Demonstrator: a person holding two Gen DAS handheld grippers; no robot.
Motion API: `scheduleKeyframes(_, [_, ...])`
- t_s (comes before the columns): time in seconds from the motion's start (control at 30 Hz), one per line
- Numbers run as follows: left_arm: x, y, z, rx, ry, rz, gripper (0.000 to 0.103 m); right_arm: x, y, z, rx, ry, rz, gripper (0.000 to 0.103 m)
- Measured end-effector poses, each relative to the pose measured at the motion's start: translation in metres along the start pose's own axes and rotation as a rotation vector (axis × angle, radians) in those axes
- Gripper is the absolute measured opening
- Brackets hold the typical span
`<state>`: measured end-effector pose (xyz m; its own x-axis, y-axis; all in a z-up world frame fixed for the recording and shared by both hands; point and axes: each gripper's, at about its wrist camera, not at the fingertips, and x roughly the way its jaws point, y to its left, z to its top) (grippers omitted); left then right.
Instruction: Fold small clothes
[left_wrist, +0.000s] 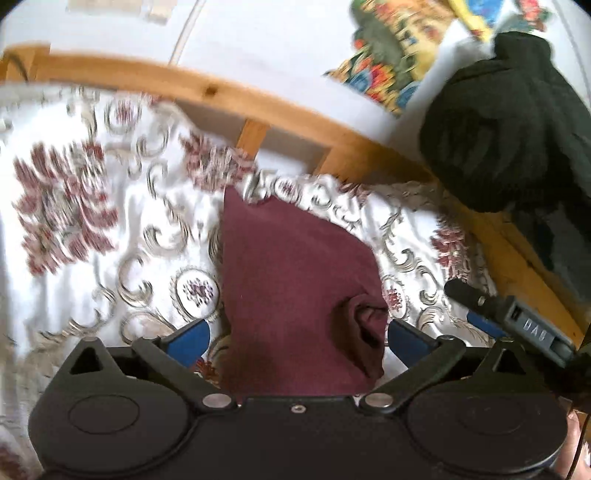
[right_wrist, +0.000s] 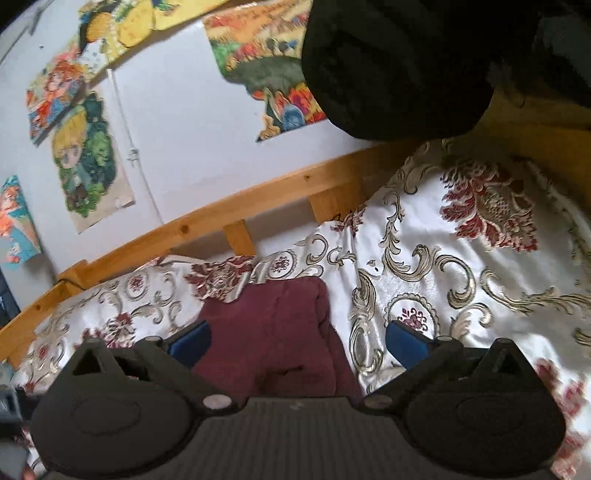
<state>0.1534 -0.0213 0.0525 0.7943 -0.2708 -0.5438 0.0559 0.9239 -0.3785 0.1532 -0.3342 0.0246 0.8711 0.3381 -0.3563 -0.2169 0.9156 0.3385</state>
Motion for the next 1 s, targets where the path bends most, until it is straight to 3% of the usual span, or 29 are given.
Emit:
scheduleKeyframes(0.3, [-0.085, -0.012, -0.027, 0.105, -0.067, 0.106, 0.102, -0.090, 0.025, -0.022, -0.057, -0.071, -0.012, 0.103])
scheduleKeyframes(0.5, [-0.125, -0.015, -0.060, 0.156, -0.162, 0.199, 0.102, -0.140, 0.038, -0.040, -0.101, -0.117, -0.044, 0.103])
scheduleKeyframes(0.63, [-0.137, -0.018, -0.074, 0.184, -0.177, 0.214, 0.102, -0.160, 0.042, -0.049, -0.115, -0.119, -0.075, 0.103])
scheduleKeyframes(0.8, [-0.147, -0.020, -0.088, 0.207, -0.186, 0.168, 0.102, -0.176, 0.046, -0.059, -0.131, -0.108, -0.101, 0.103])
scheduleKeyframes(1.0, [-0.139, -0.024, -0.096, 0.251, -0.134, 0.180, 0.102, -0.173, 0.047, -0.067, -0.138, -0.073, -0.108, 0.103])
